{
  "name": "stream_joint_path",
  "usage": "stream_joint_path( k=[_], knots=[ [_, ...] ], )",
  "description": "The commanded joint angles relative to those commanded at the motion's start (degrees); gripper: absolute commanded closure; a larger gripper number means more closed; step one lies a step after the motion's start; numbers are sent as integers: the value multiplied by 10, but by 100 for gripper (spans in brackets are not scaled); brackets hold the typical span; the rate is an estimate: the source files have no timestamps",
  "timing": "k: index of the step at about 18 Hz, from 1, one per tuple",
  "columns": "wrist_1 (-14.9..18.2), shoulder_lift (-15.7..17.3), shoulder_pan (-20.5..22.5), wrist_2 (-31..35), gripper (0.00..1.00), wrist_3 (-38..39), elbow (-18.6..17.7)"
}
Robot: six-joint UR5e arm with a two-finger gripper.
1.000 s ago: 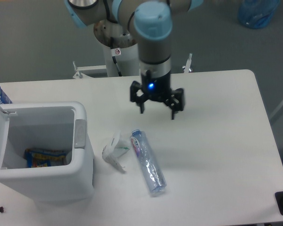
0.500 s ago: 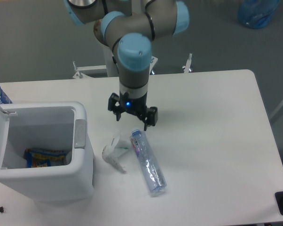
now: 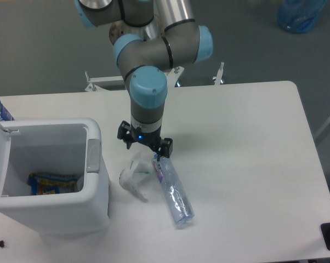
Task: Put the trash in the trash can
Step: 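Close the gripper on the white plastic bag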
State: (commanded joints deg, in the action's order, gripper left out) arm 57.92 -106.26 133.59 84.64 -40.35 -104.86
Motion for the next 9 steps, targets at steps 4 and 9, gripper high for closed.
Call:
stream_joint_path(
  k=[4,9],
  knots=[
    [0,-3,0,0,40,18,4],
    [0,-3,0,1,82,19,4]
  ],
)
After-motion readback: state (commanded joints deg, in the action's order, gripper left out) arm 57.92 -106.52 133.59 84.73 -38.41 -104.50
